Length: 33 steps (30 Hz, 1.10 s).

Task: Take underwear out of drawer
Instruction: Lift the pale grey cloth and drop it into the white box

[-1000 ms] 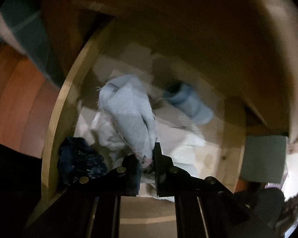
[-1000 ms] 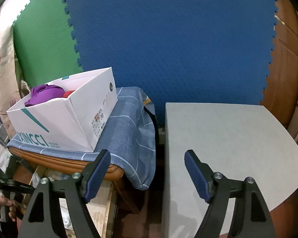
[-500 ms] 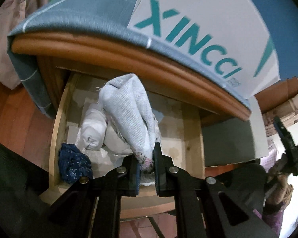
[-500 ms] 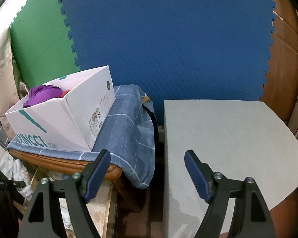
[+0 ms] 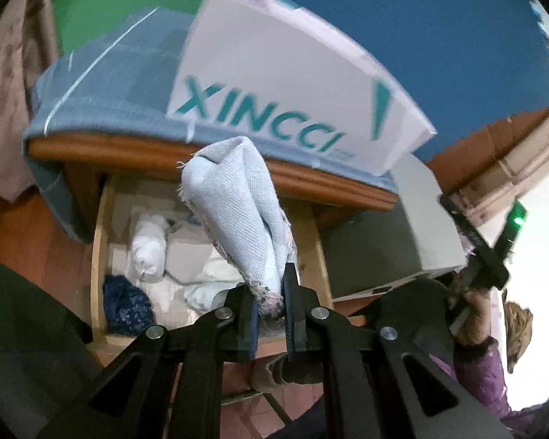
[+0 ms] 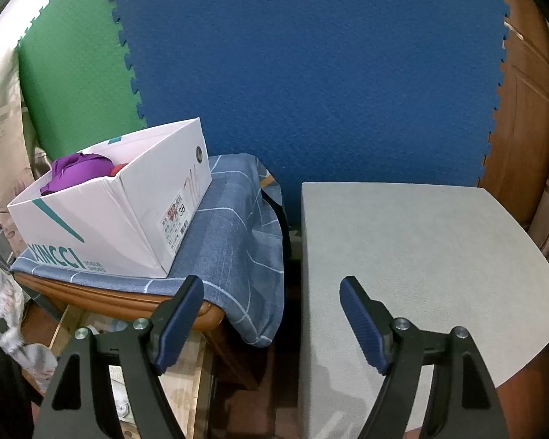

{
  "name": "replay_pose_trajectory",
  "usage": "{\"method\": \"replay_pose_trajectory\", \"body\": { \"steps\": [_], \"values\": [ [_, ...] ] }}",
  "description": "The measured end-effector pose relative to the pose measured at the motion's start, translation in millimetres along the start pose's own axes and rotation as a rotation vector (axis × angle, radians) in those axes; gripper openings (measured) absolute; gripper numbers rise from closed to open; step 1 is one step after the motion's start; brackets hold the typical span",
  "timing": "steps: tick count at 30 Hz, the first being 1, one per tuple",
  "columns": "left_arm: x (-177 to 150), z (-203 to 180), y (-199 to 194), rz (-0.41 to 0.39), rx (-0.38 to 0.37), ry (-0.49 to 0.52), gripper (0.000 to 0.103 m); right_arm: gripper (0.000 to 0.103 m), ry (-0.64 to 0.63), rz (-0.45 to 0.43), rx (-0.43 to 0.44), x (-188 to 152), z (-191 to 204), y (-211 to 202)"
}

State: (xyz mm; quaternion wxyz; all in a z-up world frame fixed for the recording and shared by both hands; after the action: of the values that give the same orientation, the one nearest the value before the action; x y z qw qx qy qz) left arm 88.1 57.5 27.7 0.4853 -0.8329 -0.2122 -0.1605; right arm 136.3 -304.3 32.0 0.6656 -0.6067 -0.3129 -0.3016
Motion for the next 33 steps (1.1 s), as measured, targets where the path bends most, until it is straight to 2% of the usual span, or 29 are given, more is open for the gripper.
{"method": "replay_pose_trajectory", "body": {
  "steps": [5,13,23,26,30,33],
  "values": [
    [20.8,-31.1,-31.9,-0.056,-0.023,0.101,0.009,0.079,0.0,0.0,0.0,-0.1,0.0,-0.2],
    [70.3,-64.5,-72.7,-0.147,-0.065,0.172,0.009,0.079,0.002,-0.001,0.003,0.0,-1.0,0.2],
    [168.0,-97.1,-118.1,-0.338,-0.062,0.259,0.01,0.079,0.001,-0.001,0.003,0.0,-0.4,0.7],
    [189.5,-97.9,-110.8,-0.364,-0.021,0.28,0.01,0.079,0.0,-0.001,0.004,-0.3,-0.7,1.2],
    [205.7,-85.4,-85.1,-0.324,0.039,0.268,0.01,0.079,0.003,-0.003,0.007,-1.5,-1.9,0.9],
    [209.4,-77.0,-62.7,-0.292,0.131,0.307,0.01,0.079,0.007,-0.003,0.009,-1.6,-1.5,1.2]
  ]
}}
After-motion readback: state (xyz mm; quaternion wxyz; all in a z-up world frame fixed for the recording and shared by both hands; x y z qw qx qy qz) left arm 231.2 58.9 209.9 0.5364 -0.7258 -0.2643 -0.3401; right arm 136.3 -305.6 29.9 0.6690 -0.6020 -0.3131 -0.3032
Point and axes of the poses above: each gripper's, at about its wrist camera, not at the fingertips, and y roughly the way its jaws point, z to its left, x to its top, the point moved 3 cm from there along y, roughly the way its jaws point
